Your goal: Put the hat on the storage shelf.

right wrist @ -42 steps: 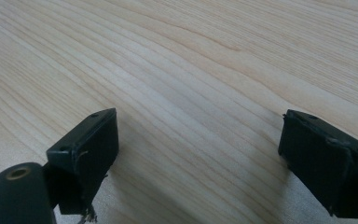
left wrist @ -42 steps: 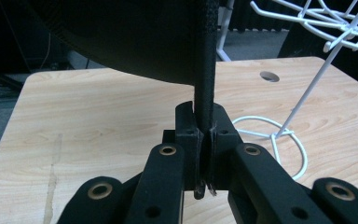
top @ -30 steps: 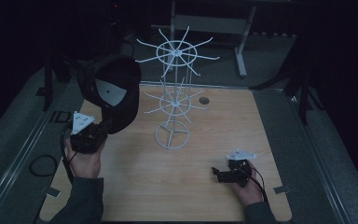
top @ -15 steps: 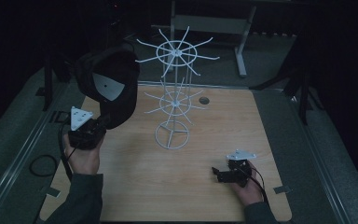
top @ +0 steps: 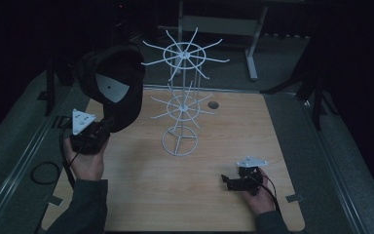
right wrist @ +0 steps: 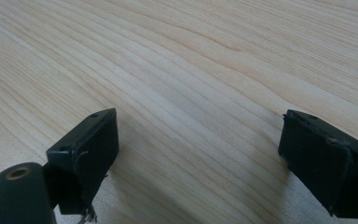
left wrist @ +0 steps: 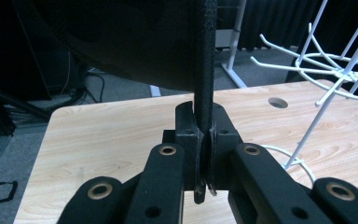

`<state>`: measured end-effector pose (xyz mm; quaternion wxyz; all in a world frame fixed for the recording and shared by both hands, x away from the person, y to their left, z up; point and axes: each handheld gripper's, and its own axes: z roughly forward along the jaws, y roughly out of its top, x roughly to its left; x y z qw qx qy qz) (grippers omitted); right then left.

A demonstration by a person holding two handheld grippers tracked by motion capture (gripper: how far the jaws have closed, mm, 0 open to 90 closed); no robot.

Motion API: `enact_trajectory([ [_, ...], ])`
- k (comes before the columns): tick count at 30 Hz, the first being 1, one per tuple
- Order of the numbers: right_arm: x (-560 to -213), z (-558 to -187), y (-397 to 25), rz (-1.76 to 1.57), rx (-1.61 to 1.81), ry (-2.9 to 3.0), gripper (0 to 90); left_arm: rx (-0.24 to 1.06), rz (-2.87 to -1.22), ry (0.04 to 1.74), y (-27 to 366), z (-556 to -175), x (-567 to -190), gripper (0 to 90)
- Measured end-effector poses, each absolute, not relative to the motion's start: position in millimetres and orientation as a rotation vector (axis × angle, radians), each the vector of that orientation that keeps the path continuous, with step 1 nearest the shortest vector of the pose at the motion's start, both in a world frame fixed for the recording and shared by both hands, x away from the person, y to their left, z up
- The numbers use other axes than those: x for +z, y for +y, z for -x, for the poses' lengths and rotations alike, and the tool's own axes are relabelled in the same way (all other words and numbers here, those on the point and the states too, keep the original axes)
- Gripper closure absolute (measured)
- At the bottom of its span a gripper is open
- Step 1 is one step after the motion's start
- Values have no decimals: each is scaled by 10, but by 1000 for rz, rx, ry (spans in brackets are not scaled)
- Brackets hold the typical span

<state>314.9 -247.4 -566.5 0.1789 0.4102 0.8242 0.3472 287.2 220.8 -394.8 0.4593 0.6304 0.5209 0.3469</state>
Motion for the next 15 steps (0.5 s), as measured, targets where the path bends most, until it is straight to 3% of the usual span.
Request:
enact_trajectory([
  [15,-5664,-3149,-2473,-1162,982,2330,119,870,-1549,1268,2187,-2874,-3881,863],
])
